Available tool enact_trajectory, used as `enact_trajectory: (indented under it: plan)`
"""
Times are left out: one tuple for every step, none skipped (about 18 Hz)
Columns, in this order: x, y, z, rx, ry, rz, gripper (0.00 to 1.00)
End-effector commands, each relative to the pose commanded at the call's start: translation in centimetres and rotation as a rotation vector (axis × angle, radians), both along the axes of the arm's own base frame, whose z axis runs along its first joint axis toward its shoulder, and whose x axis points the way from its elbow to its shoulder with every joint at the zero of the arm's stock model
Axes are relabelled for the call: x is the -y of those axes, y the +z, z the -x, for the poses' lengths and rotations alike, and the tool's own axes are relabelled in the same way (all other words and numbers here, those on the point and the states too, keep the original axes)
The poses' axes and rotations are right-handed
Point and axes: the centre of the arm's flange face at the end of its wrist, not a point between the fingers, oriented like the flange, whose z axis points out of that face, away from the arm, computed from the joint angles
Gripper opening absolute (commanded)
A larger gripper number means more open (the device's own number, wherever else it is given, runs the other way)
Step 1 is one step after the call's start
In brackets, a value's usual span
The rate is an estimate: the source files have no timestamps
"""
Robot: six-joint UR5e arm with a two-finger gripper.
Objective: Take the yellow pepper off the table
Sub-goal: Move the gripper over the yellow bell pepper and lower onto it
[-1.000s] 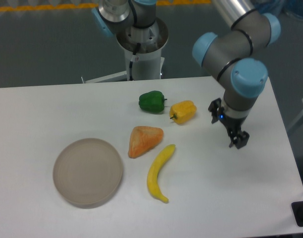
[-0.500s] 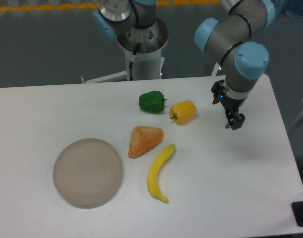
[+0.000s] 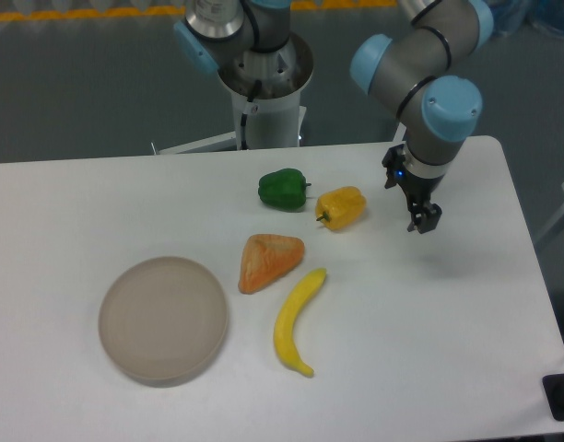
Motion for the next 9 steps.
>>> enact_trajectory:
  plan:
    - [0.3,-0.5,-1.2,0.021,0.003,-0.004,1.0]
    - [0.2,-0.7,-2.1,0.046,0.018,-0.026,1.0]
    - [0.1,-1.0,-2.5,0.063,0.034,-0.034,1.0]
    - [0.3,-1.5,-2.9,0.077,0.053,-0.033,1.0]
    - [0.6,-2.4,-3.5,0.1,0.074,-0.026,1.0]
    - [0.8,-3.2,-4.1,0.115,0.081,-0.017,1.0]
    - [1.1,-3.8,-4.4,0.124,0.083,-0.008,1.0]
    - [1.2,-4.0,-4.6,0.128,0.085,-0.004,1.0]
    - [1.3,-4.2,-4.7,0.132,0.084,-0.001,1.0]
